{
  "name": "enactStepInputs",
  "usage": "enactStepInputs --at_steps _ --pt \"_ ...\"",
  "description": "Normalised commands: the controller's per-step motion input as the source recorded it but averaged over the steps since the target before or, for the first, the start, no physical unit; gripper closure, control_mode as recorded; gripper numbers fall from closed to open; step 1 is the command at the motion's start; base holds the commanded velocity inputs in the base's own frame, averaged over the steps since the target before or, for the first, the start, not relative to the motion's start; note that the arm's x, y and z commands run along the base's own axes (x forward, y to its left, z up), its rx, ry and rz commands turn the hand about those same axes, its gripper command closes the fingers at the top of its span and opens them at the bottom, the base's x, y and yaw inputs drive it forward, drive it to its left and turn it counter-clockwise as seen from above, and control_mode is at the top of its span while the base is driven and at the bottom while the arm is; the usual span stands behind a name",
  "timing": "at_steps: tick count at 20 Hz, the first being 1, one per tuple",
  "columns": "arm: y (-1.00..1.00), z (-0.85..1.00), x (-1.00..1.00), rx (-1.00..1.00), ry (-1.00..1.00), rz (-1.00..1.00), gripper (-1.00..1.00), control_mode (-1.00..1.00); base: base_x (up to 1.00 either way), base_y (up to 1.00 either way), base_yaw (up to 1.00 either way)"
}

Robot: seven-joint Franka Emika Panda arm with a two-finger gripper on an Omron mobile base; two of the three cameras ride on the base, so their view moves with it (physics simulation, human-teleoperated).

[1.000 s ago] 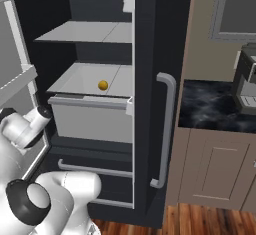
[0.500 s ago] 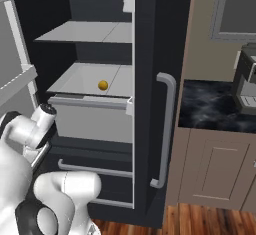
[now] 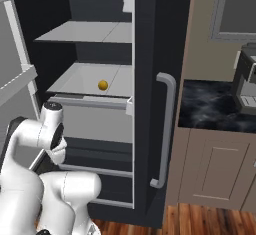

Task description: Retrieve a lemon from the fridge and place it on the cutting board with the fish.

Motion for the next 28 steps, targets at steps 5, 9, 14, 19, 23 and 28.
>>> enactStepInputs --at_steps 5,9,14,19,23,28 --pt "-0.80 0.03 -0.19 -0.30 -0.26 0.67 -1.00 -1.00 0.00 0.00 0.00" --pt "-0.48 0.43 -0.09 -0.37 -0.08 0.60 -1.00 -1.00 0.00 0.00 0.00" --pt "-0.01 0.59 -0.37 -0.12 -0.05 0.24 -1.00 -1.00 0.00 0.00 0.00" --pt "-0.10 0.48 -0.36 0.00 -0.15 0.00 -1.00 -1.00 0.00 0.00 0.00" --pt "-0.28 0.63 -0.48 0.00 -0.41 0.00 -1.00 -1.00 0.00 0.00 0.00" --pt "-0.33 0.47 -0.20 0.02 -0.20 0.00 -1.00 -1.00 0.00 0.00 0.00"
